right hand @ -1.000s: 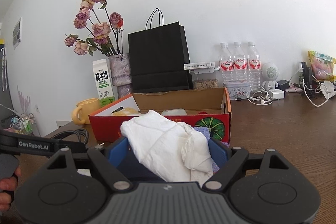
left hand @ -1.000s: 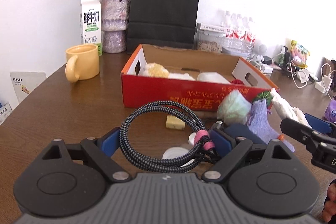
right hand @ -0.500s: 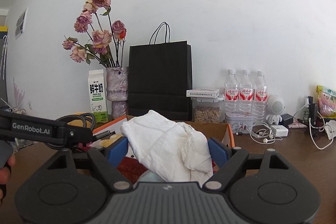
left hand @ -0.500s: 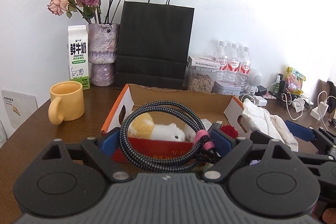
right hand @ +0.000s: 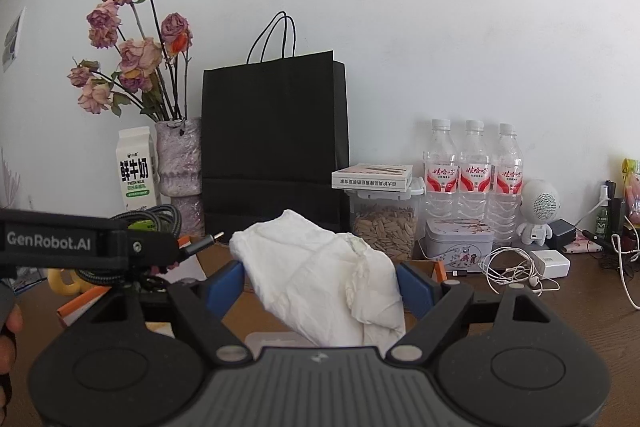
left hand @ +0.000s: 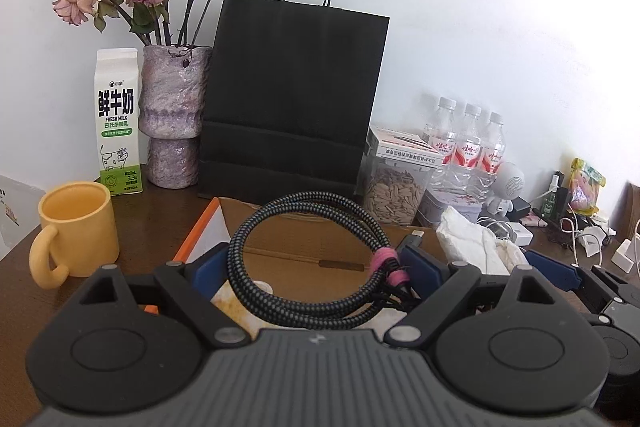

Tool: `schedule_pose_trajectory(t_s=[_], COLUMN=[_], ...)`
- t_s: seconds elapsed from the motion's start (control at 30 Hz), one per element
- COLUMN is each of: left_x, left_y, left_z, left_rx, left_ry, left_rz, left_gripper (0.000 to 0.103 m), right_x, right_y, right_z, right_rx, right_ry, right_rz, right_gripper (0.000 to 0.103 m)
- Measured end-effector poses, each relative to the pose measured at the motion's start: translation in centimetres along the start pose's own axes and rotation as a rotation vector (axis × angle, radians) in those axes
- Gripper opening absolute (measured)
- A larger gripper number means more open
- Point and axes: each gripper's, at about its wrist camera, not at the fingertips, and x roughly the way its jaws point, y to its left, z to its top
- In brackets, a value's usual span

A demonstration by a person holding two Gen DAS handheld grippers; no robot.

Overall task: Organize objects
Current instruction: 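Carry the cable and cloth into the red box and open both grippers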

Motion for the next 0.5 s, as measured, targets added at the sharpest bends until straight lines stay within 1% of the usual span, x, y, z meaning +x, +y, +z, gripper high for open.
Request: schedule_pose_trajectory(t_s=[0.2, 0.3, 0.37, 0.4, 0.5], left_x=[3.1, 4.1, 4.5, 4.6, 4.6], left_y=[0.1, 0.2, 0.4, 0.3, 0.4], left_z=[0.3, 0.2, 0.0, -0.1, -0.2], left_rx=[0.013, 0.025, 0.023, 0.03, 0.035], left_ry=[0.017, 0.023, 0.028, 0.031, 0.034], left_rz=[0.0, -0.009, -0.001, 0.003, 0.017], left_gripper=[0.092, 0.094, 0.101, 0.103, 0.103], right_x=[2.7, 3.3, 3.4, 3.3, 3.2], right_y=[-0.1, -0.1, -0.3, -0.4, -0.6], right_z=[-0.1, -0.4, -0.4, -0.5, -0.6], right_rx=[-0.019, -0.029, -0.029, -0.029, -0.027], right_ry=[0.047, 0.06, 0.066, 0.065, 0.071], right_rz=[0.017, 0.02, 0.023, 0.021, 0.016], right_gripper=[0.083, 0.089, 0.103, 0.103, 0.103])
